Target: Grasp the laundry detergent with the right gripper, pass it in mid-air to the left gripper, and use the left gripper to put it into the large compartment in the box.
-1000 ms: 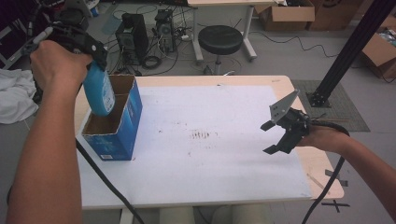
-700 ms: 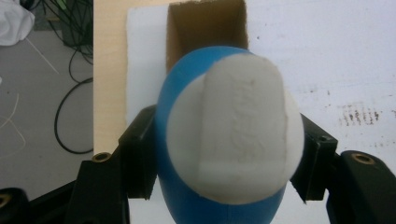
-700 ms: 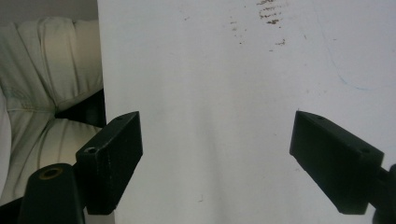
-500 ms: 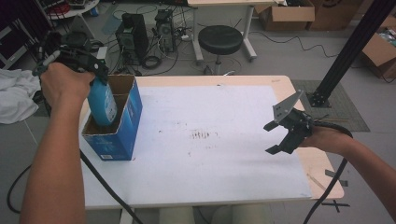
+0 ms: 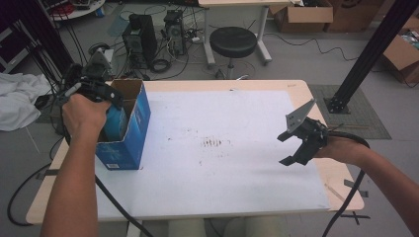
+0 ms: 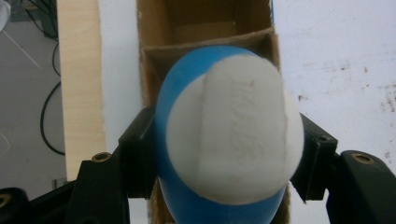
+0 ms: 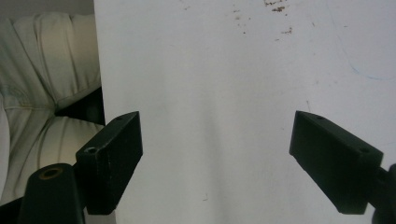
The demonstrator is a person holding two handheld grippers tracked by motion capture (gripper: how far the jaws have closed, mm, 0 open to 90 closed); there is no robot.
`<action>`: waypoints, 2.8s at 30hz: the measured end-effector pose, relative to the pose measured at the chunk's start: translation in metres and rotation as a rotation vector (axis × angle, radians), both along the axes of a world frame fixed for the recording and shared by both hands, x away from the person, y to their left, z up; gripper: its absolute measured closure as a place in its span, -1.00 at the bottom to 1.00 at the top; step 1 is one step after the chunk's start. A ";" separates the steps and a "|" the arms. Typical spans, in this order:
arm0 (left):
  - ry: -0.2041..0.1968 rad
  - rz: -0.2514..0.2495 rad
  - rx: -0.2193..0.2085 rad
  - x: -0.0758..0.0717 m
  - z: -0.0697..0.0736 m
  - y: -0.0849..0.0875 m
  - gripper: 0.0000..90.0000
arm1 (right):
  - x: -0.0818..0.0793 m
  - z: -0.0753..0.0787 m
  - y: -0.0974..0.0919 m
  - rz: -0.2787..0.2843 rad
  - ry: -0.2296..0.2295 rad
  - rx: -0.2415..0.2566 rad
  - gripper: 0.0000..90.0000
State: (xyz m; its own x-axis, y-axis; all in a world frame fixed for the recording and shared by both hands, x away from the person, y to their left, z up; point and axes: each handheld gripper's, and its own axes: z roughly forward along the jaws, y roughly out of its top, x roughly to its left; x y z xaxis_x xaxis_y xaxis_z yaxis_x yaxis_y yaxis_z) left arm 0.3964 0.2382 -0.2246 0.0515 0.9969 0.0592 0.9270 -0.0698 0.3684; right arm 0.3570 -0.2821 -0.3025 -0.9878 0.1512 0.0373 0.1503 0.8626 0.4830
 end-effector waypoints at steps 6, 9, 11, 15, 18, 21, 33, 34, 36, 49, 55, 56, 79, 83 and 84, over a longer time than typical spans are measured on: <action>0.010 -0.004 -0.007 0.001 -0.021 0.002 -0.15 | 0.001 -0.003 -0.001 -0.004 0.004 -0.006 -0.62; 0.014 -0.005 -0.010 0.001 -0.029 0.002 -0.15 | 0.001 -0.004 0.000 -0.005 0.006 -0.004 -0.62; 0.015 -0.008 -0.010 0.002 -0.033 0.002 -0.15 | 0.002 -0.005 0.001 -0.004 0.009 -0.008 -0.62; 0.022 -0.012 -0.006 0.002 -0.040 0.002 -0.15 | 0.002 -0.007 0.002 -0.010 0.014 -0.016 -0.61; 0.026 -0.013 -0.007 0.002 -0.044 0.003 -0.15 | 0.002 -0.007 0.003 -0.006 0.013 -0.014 -0.61; 0.033 -0.012 -0.009 0.003 -0.048 0.003 -0.15 | 0.003 -0.007 0.004 -0.005 0.010 -0.011 -0.60; 0.044 -0.011 -0.011 0.005 -0.059 0.007 -0.15 | 0.003 -0.008 0.001 -0.015 0.014 -0.003 -0.60; 0.044 -0.010 -0.014 0.005 -0.059 0.007 -0.15 | 0.003 -0.008 0.001 -0.014 0.013 -0.001 -0.60; 0.049 -0.010 -0.017 0.005 -0.059 0.008 -0.16 | 0.003 -0.009 0.000 -0.015 0.015 -0.003 -0.60; 0.054 -0.006 -0.053 0.005 -0.058 0.012 -0.20 | 0.002 -0.011 0.006 -0.006 0.021 0.001 -0.59; 0.045 0.001 -0.079 0.003 -0.055 0.016 -0.24 | 0.002 -0.010 0.007 -0.003 0.020 0.003 -0.60; 0.046 0.000 -0.079 0.002 -0.055 0.016 -0.25 | 0.002 -0.010 0.007 -0.004 0.020 0.004 -0.59; -0.003 -0.020 -0.074 -0.010 -0.032 0.012 -0.42 | -0.006 -0.003 0.008 0.004 0.006 0.018 -0.59; 0.006 -0.027 -0.073 -0.011 -0.030 0.010 -0.43 | -0.007 -0.002 0.007 0.000 0.005 0.021 -0.59; 0.010 -0.028 -0.074 -0.011 -0.030 0.010 -0.44 | -0.007 -0.002 0.007 0.001 0.005 0.021 -0.59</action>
